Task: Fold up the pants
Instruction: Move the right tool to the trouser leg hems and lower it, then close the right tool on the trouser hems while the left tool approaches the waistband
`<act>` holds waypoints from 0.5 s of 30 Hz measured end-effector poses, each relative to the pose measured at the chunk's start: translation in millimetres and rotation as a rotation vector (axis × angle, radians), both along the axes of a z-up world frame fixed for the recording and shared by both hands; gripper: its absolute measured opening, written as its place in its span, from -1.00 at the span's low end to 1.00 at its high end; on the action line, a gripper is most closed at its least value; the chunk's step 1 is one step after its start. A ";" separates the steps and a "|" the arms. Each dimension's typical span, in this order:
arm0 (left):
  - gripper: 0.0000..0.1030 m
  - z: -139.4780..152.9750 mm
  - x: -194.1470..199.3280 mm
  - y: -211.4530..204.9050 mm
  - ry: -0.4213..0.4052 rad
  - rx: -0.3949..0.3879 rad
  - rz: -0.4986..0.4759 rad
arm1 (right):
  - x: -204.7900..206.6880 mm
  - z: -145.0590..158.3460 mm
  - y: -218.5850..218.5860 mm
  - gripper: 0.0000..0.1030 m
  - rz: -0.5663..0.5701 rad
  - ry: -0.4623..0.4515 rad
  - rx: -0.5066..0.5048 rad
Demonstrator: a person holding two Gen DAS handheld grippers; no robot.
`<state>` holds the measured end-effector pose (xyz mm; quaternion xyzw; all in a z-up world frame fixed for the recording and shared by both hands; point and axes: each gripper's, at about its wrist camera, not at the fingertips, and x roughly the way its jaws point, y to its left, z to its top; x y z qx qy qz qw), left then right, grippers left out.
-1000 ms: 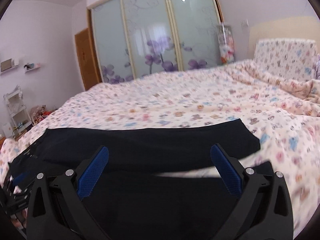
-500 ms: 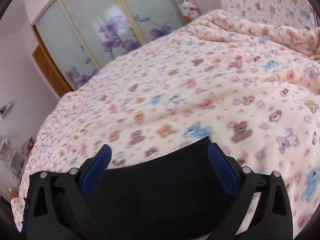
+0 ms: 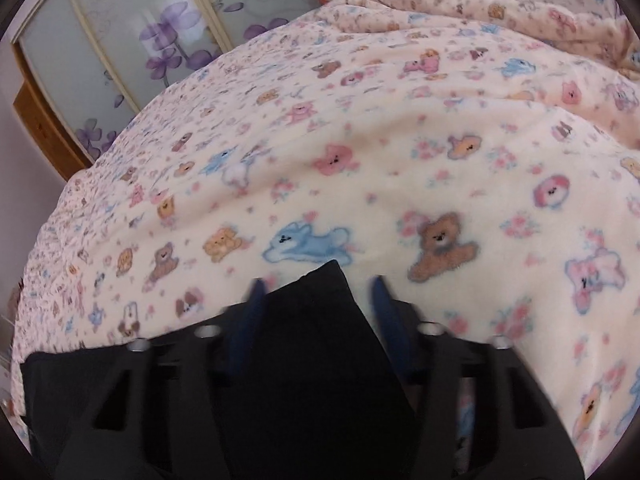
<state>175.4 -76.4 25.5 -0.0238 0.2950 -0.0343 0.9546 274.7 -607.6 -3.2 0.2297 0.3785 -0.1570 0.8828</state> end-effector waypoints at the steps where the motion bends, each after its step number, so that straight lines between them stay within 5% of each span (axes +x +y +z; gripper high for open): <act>1: 0.96 -0.1 -0.6 1.6 -0.001 -0.017 -0.009 | -1.3 0.7 0.8 -0.40 0.008 0.002 -0.001; 3: 0.96 0.2 -1.7 4.6 -0.006 -0.038 -0.020 | -8.0 7.0 3.2 -0.57 0.029 -0.025 0.002; 8: 0.96 1.6 -6.8 11.8 -0.012 -0.094 -0.018 | -37.3 35.3 14.1 -0.62 0.076 -0.158 0.003; 15: 0.96 7.6 -27.0 29.8 -0.023 -0.166 0.021 | -131.6 75.1 33.2 -0.63 0.152 -0.379 0.065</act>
